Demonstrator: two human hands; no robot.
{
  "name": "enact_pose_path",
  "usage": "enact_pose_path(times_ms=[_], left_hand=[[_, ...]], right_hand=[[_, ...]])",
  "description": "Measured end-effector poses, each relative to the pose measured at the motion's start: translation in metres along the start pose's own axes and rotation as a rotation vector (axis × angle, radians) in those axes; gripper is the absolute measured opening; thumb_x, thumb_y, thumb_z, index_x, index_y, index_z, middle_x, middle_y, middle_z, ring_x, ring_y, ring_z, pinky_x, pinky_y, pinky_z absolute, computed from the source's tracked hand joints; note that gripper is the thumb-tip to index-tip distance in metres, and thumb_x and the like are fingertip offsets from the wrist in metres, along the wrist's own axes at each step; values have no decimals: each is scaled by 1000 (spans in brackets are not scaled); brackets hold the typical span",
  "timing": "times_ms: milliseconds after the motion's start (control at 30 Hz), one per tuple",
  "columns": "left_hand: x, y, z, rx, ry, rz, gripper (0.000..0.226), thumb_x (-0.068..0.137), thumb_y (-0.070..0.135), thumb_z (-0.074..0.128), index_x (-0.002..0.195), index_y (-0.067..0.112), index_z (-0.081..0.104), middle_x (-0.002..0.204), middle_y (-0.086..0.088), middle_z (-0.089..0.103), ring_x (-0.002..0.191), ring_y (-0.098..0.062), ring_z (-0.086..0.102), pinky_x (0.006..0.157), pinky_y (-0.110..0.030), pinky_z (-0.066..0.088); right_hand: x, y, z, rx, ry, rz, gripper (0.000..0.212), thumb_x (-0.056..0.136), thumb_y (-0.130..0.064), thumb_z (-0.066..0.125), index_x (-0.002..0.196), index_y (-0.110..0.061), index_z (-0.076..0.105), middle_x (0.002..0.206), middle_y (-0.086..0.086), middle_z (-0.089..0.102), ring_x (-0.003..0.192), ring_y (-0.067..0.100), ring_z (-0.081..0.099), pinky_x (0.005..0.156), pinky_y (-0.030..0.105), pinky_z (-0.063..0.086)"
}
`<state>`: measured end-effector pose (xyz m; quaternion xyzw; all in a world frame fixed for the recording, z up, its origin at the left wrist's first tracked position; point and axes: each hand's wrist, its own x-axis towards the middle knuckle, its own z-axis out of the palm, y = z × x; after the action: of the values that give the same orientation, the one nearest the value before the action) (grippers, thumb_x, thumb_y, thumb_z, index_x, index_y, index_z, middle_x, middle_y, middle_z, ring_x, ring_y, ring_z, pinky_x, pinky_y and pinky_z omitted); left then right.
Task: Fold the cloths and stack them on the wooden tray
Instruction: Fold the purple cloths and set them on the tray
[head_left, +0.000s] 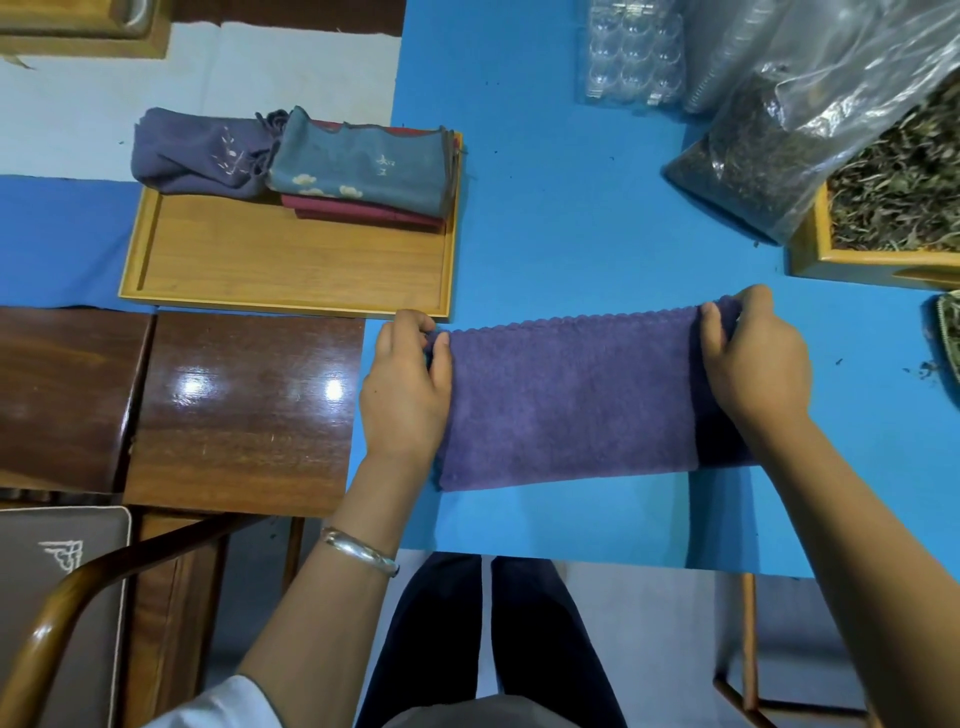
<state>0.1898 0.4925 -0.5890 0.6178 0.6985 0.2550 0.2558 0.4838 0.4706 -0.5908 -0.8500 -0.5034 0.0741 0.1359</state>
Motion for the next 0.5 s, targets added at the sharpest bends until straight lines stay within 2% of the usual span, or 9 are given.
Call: enact_pose_path(times_ms=[100, 167, 200, 267, 333, 400, 500], left_hand=[[-8, -6, -12, 33, 24, -12, 22, 91, 29, 57, 106, 14, 52, 105, 1, 51, 81, -13, 51, 64, -32, 43], [-19, -15, -24, 36, 38, 16, 20, 90, 24, 58, 107, 15, 52, 107, -1, 50, 79, -16, 56, 61, -32, 44], [-26, -19, -30, 24, 25, 53, 19, 90, 22, 58, 107, 16, 52, 106, 2, 49, 74, -12, 57, 59, -33, 46], [-41, -26, -42, -2, -60, 165, 18, 90, 29, 57, 106, 24, 52, 104, 11, 48, 74, -4, 55, 58, -34, 51], [-56, -31, -48, 26, -214, 304, 25, 86, 43, 58, 108, 33, 54, 108, 16, 50, 88, -1, 56, 65, -27, 52], [-65, -36, -48, 101, -354, 409, 37, 80, 48, 64, 113, 32, 59, 116, 15, 51, 102, -5, 54, 76, -24, 51], [-71, -42, -41, 136, -400, 422, 35, 78, 33, 73, 111, 24, 66, 121, 7, 55, 103, -11, 53, 85, -33, 51]], right_hand=[[-6, 4, -4, 9, 51, 41, 34, 94, -41, 47, 107, -10, 41, 93, 22, 65, 83, 45, 60, 62, 39, 34], [-14, 13, -12, 112, 76, 27, 35, 92, -38, 52, 114, -12, 43, 100, 14, 63, 92, 37, 59, 69, 38, 39], [-21, 18, -17, 190, 78, -7, 34, 92, -36, 53, 116, -13, 45, 102, 11, 60, 92, 32, 59, 72, 36, 41], [-37, 28, -28, 314, 37, -111, 32, 91, -34, 54, 116, -14, 49, 102, 5, 56, 89, 24, 58, 74, 31, 42], [-60, 40, -38, 283, -82, -286, 32, 88, -36, 52, 112, -14, 53, 101, -1, 53, 91, 22, 55, 77, 28, 39], [-78, 50, -41, 158, -222, -427, 41, 83, -39, 52, 112, -10, 58, 108, 4, 55, 99, 27, 54, 86, 28, 38], [-88, 57, -42, 62, -264, -426, 52, 80, -39, 52, 117, -4, 62, 120, 14, 56, 109, 32, 54, 96, 31, 38]])
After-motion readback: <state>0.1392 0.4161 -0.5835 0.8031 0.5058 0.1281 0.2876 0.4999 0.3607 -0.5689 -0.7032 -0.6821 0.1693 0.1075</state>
